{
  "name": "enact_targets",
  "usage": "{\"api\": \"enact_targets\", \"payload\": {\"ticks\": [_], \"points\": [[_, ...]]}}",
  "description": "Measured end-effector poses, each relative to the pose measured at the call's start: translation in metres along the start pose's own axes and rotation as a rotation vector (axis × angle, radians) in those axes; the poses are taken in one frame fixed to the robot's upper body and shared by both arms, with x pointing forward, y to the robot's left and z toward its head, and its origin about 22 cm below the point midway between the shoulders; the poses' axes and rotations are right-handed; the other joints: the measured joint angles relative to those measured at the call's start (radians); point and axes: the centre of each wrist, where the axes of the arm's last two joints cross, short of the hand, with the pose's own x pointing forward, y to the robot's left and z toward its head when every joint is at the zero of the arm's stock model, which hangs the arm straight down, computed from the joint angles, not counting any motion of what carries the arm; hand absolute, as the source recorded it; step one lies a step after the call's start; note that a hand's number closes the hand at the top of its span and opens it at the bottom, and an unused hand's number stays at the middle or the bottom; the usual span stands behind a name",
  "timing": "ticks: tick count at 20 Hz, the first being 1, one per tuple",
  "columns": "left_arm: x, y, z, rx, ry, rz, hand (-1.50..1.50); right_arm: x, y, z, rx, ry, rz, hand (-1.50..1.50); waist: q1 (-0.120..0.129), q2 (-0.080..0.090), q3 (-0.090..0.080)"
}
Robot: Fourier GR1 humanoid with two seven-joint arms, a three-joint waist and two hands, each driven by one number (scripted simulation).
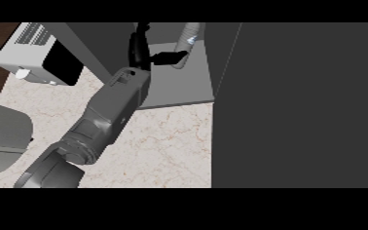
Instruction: Pick up the bottled water, place it into the cabinet and close the cabinet
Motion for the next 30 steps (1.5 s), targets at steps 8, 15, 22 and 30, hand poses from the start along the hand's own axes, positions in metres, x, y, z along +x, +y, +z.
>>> {"api": "enact_targets", "payload": {"ticks": [8, 15, 22, 30], "points": [[0.03, -0.009, -0.009, -0.092, -0.104, 0.2, -1.5, -0.001, 0.0, 0.001, 0.013, 0.006, -0.017, -1.5, 0.011, -0.005, 0.0], [0.034, -0.019, -0.003, -0.176, -0.16, 0.347, -1.5, 0.0, 0.002, 0.002, 0.017, 0.019, -0.031, -1.5, 0.037, -0.016, 0.0], [0.028, -0.024, 0.008, -0.215, -0.154, 0.406, -1.5, 0.0, 0.007, 0.001, -0.009, 0.035, -0.051, -1.5, 0.065, -0.032, 0.001], [0.008, -0.026, 0.041, -0.298, -0.141, 0.507, -1.5, 0.0, 0.01, -0.004, -0.035, 0.04, -0.056, -1.5, 0.089, -0.044, 0.001]]}}
